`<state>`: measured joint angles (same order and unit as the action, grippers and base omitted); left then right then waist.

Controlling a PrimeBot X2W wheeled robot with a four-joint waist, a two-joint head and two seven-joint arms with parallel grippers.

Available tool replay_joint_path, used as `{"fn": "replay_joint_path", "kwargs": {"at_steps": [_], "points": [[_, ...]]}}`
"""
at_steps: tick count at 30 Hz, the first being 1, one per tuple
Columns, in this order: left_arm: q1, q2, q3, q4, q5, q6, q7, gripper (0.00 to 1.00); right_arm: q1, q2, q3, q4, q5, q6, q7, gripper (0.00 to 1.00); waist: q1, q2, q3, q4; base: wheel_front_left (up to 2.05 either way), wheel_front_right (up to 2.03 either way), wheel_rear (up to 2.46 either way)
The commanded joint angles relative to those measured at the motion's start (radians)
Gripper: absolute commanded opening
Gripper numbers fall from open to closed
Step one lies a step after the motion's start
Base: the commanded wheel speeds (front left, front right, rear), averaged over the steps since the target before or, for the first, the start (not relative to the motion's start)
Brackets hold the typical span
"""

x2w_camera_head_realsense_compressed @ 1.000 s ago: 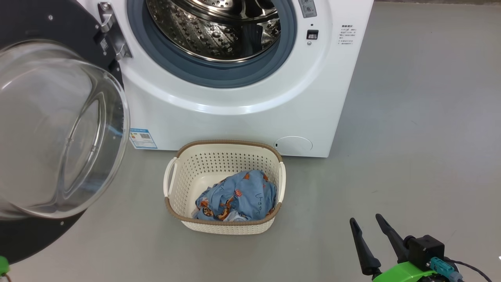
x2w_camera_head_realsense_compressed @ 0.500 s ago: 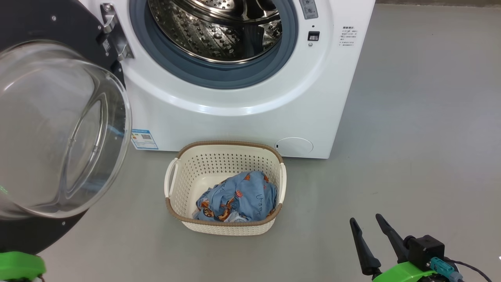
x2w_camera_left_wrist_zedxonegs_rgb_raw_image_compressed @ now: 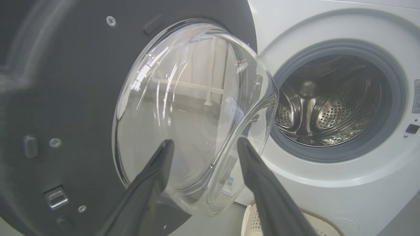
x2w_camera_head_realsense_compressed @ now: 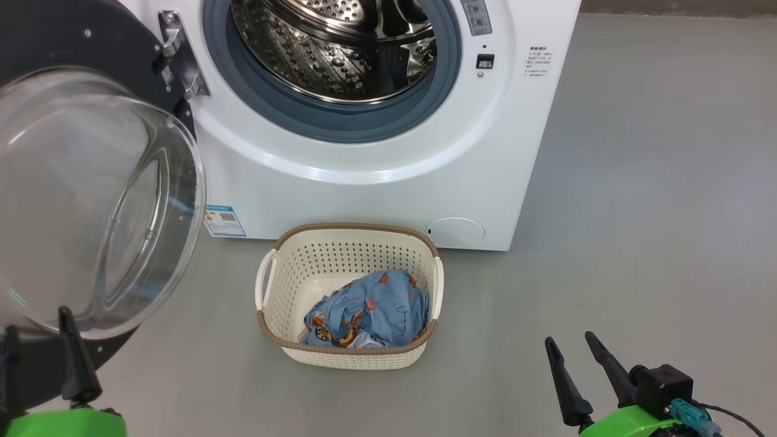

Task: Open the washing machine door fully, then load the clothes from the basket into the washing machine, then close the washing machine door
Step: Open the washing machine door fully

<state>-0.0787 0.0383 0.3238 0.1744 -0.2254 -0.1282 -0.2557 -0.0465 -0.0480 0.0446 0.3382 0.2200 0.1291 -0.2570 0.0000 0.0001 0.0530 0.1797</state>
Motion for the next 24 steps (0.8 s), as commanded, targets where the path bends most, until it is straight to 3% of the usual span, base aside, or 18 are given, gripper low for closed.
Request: {"fn": "replay_joint_path", "kwargs": {"at_steps": [1,17,24], "points": [[-0.006,0.02,0.021,-0.034,-0.006,-0.002,-0.006,1.0,-0.027,-0.002,0.022,-0.019,0.001,0.002,-0.005,1.0,0.0,-0.0001,-0.002,-0.001,0.0,0.0,0.0],[0.082,0.029,-0.154,-0.085,-0.017,-0.002,-0.006,1.0,-0.01,-0.002,0.025,-0.061,-0.018,0.002,-0.005,1.0,0.0,-0.0001,-0.03,-0.062,0.0,0.0,0.0],[0.104,0.038,-0.166,-0.084,-0.01,-0.002,-0.006,1.0,-0.005,-0.002,0.03,-0.098,-0.054,0.002,-0.005,1.0,0.0,-0.0001,-0.035,-0.115,0.0,0.0,0.0]]}}
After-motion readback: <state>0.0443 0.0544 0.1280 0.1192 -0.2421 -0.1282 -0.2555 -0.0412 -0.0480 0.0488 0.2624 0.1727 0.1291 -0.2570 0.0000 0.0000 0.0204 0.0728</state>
